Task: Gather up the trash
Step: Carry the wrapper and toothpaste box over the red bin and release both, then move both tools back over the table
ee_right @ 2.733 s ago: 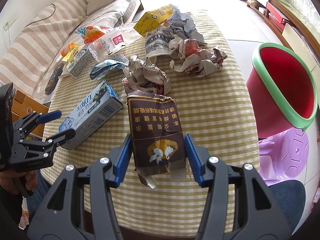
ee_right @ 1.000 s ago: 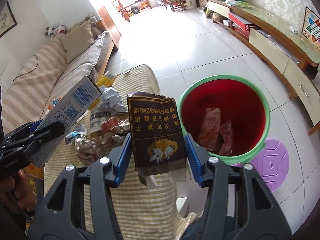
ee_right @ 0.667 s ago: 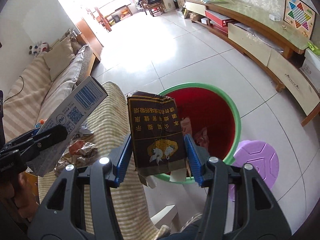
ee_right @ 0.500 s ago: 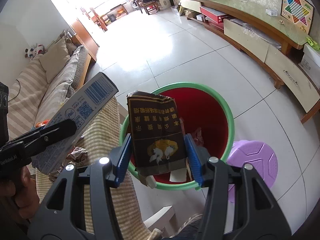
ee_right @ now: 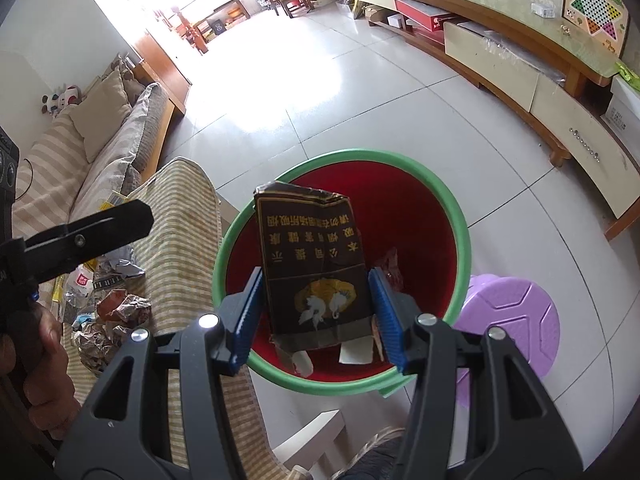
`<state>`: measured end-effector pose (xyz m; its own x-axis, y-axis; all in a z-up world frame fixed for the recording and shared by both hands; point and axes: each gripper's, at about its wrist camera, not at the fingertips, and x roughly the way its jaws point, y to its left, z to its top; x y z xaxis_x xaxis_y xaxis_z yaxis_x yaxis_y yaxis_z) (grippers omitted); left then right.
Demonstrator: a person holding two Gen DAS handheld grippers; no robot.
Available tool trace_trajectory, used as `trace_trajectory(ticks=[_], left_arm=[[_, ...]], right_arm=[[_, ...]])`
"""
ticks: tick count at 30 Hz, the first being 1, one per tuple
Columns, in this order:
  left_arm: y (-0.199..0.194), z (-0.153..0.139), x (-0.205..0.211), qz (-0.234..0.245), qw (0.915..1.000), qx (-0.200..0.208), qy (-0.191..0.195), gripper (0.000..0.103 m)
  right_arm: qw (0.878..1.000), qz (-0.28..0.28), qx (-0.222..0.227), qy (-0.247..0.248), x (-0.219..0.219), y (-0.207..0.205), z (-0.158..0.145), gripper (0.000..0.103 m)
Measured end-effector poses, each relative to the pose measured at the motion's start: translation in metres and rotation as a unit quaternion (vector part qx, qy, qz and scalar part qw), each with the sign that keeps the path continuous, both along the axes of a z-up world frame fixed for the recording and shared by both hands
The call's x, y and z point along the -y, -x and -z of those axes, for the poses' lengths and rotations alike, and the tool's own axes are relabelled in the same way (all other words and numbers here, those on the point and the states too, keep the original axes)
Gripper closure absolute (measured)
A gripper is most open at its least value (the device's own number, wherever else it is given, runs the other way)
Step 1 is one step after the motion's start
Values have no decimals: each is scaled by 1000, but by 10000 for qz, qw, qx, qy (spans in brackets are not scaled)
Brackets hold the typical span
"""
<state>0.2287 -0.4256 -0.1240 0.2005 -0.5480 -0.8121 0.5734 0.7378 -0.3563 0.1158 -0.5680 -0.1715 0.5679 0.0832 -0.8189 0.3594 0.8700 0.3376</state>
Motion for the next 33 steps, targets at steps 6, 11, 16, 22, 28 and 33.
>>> trace_trajectory(ticks=[6,11,16,22,28,33], left_arm=[[2,-8,-19,-110,9999,111,-20,30],[8,-18,-32,-69,9997,250,-42,30],[14,-26,-41,-75,9995,306,2,20],[23,-37,-66,-190,9991,365,47,11],[33,-57,-105,-459,9967,669,-71,8],[43,-71,-156,-758,9928,911,-150,8]], right_arm=[[9999,-79,-108,14,-5,-9,6,52],[9995,-214,-210,69,-13,-14,11,49],[9993,-235,-264,150,-20,-15,12,30],[9990,-216,-166,347,-28,-11,-2,13],[9979,-230,-89,594,-49,-4,-23,5],[9972,-394,0,636,-82,0,-40,5]])
